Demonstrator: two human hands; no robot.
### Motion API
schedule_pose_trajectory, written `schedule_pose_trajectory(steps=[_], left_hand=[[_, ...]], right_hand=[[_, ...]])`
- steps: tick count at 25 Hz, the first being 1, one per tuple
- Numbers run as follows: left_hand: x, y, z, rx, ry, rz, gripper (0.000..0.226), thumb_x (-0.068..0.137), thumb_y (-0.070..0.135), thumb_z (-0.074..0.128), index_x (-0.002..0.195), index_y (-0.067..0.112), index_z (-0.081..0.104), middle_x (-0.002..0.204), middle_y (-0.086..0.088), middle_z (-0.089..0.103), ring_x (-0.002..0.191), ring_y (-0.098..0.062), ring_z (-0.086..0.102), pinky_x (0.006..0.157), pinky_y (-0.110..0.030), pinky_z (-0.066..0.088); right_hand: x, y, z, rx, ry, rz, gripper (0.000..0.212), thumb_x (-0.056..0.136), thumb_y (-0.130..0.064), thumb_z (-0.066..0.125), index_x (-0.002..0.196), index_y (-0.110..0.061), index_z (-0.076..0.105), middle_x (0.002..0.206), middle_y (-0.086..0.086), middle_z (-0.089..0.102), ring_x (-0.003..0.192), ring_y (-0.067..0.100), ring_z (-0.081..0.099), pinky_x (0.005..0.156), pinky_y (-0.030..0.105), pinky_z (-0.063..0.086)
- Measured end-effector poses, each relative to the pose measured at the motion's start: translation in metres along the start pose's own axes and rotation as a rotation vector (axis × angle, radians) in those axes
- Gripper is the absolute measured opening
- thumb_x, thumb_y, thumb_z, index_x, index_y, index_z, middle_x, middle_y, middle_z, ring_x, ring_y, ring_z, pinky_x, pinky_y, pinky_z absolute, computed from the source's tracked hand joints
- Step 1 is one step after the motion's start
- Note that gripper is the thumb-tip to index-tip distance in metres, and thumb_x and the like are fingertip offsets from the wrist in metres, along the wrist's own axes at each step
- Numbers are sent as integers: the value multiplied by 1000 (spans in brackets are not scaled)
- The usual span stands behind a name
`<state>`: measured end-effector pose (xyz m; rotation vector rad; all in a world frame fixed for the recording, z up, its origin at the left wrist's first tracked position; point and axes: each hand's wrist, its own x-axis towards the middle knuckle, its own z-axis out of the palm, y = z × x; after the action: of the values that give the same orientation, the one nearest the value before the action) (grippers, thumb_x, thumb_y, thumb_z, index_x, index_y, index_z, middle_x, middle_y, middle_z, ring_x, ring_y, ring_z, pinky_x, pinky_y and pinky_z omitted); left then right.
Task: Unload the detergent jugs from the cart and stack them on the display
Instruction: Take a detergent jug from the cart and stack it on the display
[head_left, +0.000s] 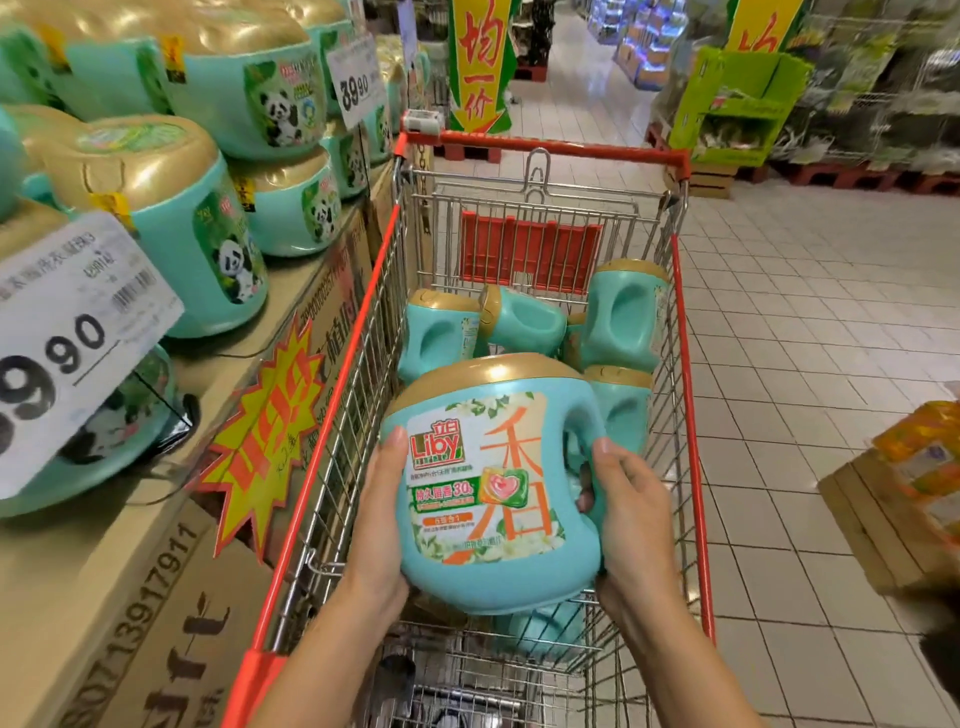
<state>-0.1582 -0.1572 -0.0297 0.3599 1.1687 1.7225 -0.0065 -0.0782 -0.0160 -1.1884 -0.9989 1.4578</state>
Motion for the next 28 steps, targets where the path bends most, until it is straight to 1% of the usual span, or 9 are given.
schedule_pose_trajectory(steps=[3, 9, 13, 14, 16, 18, 23, 26, 28], left_hand=[[-35, 0, -12, -31, 105, 61, 61, 81, 47, 55, 133, 16, 56, 123, -14, 67, 113, -34, 64, 92, -53, 54], [-140, 13, -34, -140, 343, 293, 62, 79, 37, 66, 136, 18, 52, 123, -14, 68, 110, -34, 66, 86, -50, 57], [-231, 25, -52, -117, 539, 439, 85, 52, 43, 89, 128, 23, 56, 115, -11, 72, 99, -30, 71, 73, -42, 61], [-254, 30, -56, -93, 584, 462, 81, 49, 41, 91, 123, 28, 59, 111, -8, 73, 94, -27, 73, 67, -36, 61], [-302, 35, -66, -47, 676, 506, 54, 54, 37, 87, 104, 43, 68, 105, -2, 76, 89, -20, 74, 63, -27, 59], [-345, 38, -78, -27, 757, 559, 37, 57, 39, 84, 91, 48, 71, 104, 1, 76, 90, -17, 74, 64, -25, 58], [-451, 40, -113, 14, 970, 730, 53, 54, 47, 88, 103, 37, 71, 103, 0, 76, 89, -19, 74, 63, -24, 58], [-523, 43, -140, 131, 1082, 819, 67, 56, 55, 83, 117, 36, 65, 107, 2, 75, 92, -18, 74, 65, -23, 58], [-568, 45, -164, 223, 1133, 839, 73, 62, 58, 77, 128, 34, 56, 107, 8, 75, 92, -13, 73, 65, -20, 58]], right_hand=[[-18, 5, 2, 19, -94, 21, 25, 98, -21, 52, 76, -8, 55, 56, -1, 44, 54, 14, 38, 55, 31, 31], [-68, -9, 27, 61, -492, 81, 30, 95, -16, 55, 66, -16, 61, 58, 7, 47, 54, 18, 41, 56, 32, 33], [-125, -7, 52, 90, -773, 142, 25, 93, -13, 56, 69, -15, 64, 60, 7, 51, 51, 17, 44, 54, 30, 36], [-141, -6, 59, 108, -856, 160, 19, 92, -13, 57, 74, -13, 64, 63, 8, 52, 53, 18, 44, 54, 28, 37], [-177, -4, 69, 148, -994, 223, 9, 86, -18, 60, 86, -9, 63, 68, 9, 50, 55, 17, 43, 52, 25, 37], [-213, -3, 78, 162, -1123, 244, 15, 80, -24, 60, 85, -10, 62, 64, 7, 49, 53, 16, 43, 52, 24, 36], [-330, 4, 90, 180, -1348, 221, 15, 88, -21, 58, 74, -17, 62, 68, 5, 51, 57, 14, 45, 56, 28, 38], [-409, 15, 96, 191, -1463, 127, 8, 92, -18, 58, 86, -14, 62, 68, -4, 58, 59, 8, 53, 53, 19, 45], [-458, 27, 100, 147, -1569, 105, 17, 84, -30, 63, 95, -17, 62, 71, -9, 64, 64, 7, 59, 55, 19, 49]])
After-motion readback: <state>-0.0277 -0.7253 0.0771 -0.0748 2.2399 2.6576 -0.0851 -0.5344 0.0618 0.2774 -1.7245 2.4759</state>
